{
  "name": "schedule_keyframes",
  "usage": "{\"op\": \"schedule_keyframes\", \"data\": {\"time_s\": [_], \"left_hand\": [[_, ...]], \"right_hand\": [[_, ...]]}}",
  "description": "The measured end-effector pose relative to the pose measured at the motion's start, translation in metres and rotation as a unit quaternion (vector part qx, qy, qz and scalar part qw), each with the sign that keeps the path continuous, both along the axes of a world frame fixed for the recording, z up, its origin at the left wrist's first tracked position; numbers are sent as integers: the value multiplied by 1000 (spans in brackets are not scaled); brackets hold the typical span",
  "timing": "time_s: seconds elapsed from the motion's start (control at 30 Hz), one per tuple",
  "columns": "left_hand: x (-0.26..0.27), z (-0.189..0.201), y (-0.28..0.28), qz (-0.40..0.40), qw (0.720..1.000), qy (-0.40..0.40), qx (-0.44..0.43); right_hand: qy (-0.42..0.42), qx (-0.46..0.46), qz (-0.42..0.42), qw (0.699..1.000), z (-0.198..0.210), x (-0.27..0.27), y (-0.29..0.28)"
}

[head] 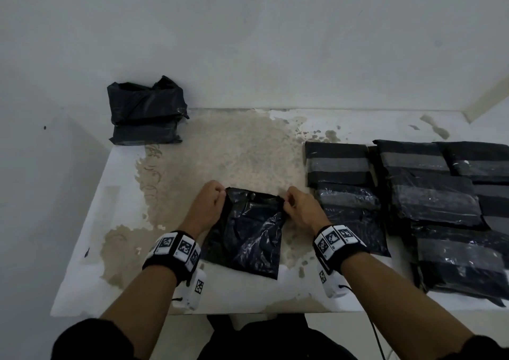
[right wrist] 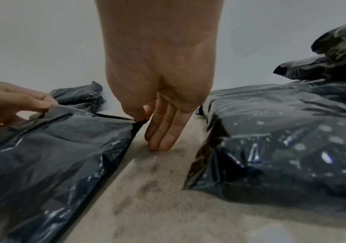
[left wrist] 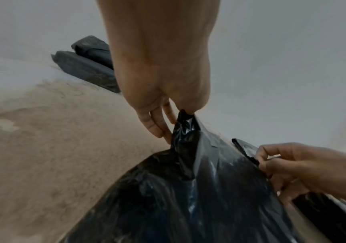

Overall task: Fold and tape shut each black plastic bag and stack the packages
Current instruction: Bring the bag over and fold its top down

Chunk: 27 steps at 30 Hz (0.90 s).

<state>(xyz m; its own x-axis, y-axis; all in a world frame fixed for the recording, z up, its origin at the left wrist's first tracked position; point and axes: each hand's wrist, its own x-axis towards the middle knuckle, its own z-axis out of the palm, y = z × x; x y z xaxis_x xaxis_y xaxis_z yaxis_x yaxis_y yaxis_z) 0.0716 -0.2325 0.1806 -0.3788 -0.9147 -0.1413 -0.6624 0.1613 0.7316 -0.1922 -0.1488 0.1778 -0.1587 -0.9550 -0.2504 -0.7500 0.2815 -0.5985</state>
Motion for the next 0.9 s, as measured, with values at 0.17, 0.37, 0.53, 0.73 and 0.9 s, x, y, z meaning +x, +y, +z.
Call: {"op": "schedule_keyframes", "data": {"time_s": [0.17,0.37,0.53,0.73,0.9], "left_hand": [[3,0,3,73,995,34,65],[2,-4,2,144,978,111,102],[1,0,9,206,946,205,144],[10,1,27,197,913,226,278],[10,-8,41,119,905,227,340]], "right_hand": [[-91,5,-76,993,-4,7,-7],[-256,-1,-161,953,-7,18,-9],[-332,106,-135,928,-15,32,-5],[-418,52,-155,894,-15,39,-3],[-343,-20,-179,922,-10,38,-2]]}}
